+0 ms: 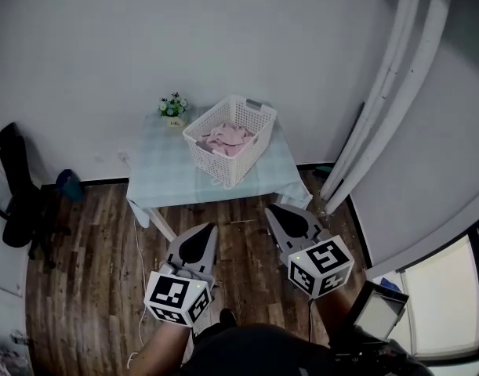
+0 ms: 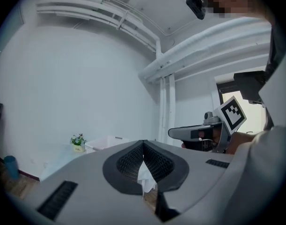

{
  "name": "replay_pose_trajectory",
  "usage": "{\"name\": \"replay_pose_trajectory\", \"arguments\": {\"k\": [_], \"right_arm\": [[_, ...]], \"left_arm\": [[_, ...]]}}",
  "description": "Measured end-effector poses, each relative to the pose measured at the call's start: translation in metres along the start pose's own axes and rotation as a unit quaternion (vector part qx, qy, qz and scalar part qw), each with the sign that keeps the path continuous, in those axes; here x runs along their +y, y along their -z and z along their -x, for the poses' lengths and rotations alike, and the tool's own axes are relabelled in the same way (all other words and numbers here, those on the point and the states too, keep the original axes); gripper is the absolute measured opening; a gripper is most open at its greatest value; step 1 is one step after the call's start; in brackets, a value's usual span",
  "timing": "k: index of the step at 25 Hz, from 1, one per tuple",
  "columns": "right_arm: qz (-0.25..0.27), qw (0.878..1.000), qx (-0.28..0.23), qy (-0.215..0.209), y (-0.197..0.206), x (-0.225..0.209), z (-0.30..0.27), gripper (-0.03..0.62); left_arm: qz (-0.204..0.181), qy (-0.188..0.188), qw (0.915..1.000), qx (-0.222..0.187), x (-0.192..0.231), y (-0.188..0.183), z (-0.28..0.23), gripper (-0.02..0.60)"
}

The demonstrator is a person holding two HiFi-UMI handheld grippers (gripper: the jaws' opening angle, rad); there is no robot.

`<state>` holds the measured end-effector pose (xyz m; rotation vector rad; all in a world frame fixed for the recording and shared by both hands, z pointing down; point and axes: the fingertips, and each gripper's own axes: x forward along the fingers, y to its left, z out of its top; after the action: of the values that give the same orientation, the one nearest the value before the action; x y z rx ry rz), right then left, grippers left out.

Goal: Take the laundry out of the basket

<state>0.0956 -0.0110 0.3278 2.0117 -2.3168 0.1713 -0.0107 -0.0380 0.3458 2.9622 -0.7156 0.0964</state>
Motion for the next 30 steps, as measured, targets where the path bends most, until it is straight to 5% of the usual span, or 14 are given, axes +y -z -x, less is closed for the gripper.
{"name": "replay_pose_trajectory", "arguments": {"k": [16,24,27,30], "right_arm": [[0.020,0.999,0.024,0.011,-0.012,-0.052,-0.129,0.017],[0.054,0.995,0.052,-0.069,-0.009,-0.124,-0.208,0.032],[0.080,0.986,0.081,-0.120,-0.003,-0.149,-0.241,0.150],[0.108,0.975,0.104,-0.163,0.003,-0.172,-0.271,0.198]], "left_arm": [[0.027,-0.009,0.9996,0.000,0.116,-0.005,-0.085,0.009],[0.024,-0.066,0.9974,0.014,0.151,-0.003,-0.165,0.009],[0.026,-0.097,0.9947,0.022,0.165,-0.006,-0.197,0.009],[0.028,-0.124,0.9916,0.022,0.175,-0.012,-0.224,0.009]]}}
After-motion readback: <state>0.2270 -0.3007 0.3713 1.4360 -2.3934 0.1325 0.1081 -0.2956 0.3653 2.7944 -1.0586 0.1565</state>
